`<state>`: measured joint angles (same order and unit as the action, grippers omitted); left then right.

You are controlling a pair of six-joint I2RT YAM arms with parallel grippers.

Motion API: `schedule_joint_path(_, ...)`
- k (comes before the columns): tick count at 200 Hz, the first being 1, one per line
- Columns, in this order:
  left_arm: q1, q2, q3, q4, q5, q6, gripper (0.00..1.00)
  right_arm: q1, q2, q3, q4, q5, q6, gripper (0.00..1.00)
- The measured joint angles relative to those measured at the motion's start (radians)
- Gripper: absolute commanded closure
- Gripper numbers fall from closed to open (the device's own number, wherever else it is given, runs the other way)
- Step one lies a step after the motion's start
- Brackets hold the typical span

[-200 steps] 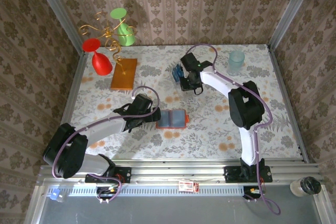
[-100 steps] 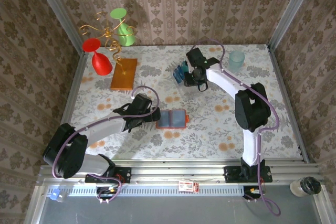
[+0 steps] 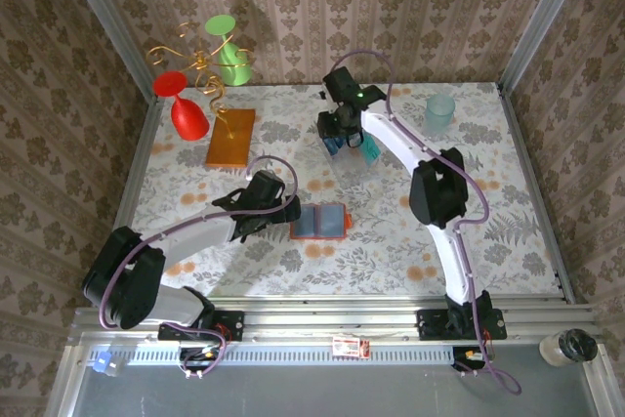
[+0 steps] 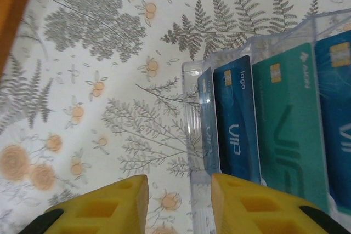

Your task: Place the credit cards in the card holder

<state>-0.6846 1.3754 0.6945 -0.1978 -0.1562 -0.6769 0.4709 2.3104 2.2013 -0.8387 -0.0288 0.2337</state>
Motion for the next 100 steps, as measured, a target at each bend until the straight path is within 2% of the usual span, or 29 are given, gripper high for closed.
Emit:
schedule_joint_path(69, 0.000, 0.000, 0.000, 0.000, 0.000, 0.000, 0.00, 0.011, 0.148, 0.214, -0.138, 0.086, -0.026, 0.67)
schedule_joint_path(100, 0.000, 0.000, 0.000, 0.000, 0.000, 0.000, 0.00, 0.011, 0.179, 0.248, -0.155, 0.106, -0.027, 0.70)
